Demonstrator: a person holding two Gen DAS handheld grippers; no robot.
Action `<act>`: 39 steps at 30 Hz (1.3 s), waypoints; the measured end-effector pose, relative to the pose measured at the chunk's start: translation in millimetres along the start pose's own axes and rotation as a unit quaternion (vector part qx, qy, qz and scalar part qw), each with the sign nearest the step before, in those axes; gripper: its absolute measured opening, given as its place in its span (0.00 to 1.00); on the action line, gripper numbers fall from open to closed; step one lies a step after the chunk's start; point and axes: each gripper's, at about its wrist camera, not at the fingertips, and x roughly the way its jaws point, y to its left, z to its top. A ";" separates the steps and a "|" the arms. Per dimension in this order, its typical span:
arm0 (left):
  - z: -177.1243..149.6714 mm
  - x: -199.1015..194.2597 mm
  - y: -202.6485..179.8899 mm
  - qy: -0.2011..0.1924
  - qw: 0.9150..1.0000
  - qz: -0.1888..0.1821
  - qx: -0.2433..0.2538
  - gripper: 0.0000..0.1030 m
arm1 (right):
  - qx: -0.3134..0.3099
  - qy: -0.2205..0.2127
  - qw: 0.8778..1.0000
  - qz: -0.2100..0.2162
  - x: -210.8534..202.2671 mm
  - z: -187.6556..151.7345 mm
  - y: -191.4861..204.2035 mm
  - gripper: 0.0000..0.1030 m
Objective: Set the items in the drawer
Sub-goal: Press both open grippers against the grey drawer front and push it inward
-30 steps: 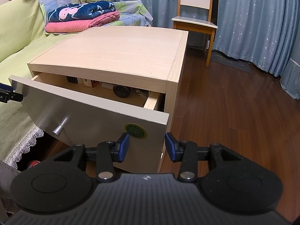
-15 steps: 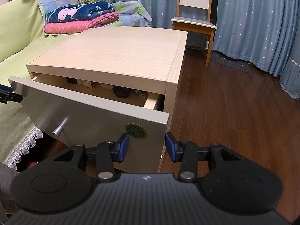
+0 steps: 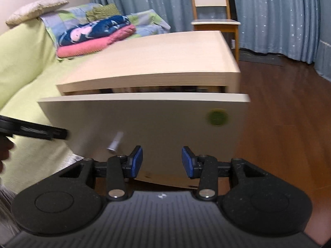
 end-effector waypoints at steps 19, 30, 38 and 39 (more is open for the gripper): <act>-12.6 26.9 -18.9 -0.040 0.999 0.008 -0.013 0.65 | 0.009 -0.035 0.999 -0.002 32.1 -10.1 47.7 0.37; -5.6 31.0 -18.6 -0.045 0.999 0.008 -0.010 0.65 | 0.015 -0.052 0.999 -0.009 31.8 -8.7 63.8 0.36; -5.0 31.7 -19.3 -0.047 0.999 0.010 -0.009 0.66 | 0.017 -0.053 0.998 -0.010 34.2 -8.0 63.7 0.36; -4.8 31.7 -19.2 -0.047 0.999 0.010 -0.010 0.66 | 0.017 -0.053 0.998 -0.010 34.5 -8.0 63.8 0.36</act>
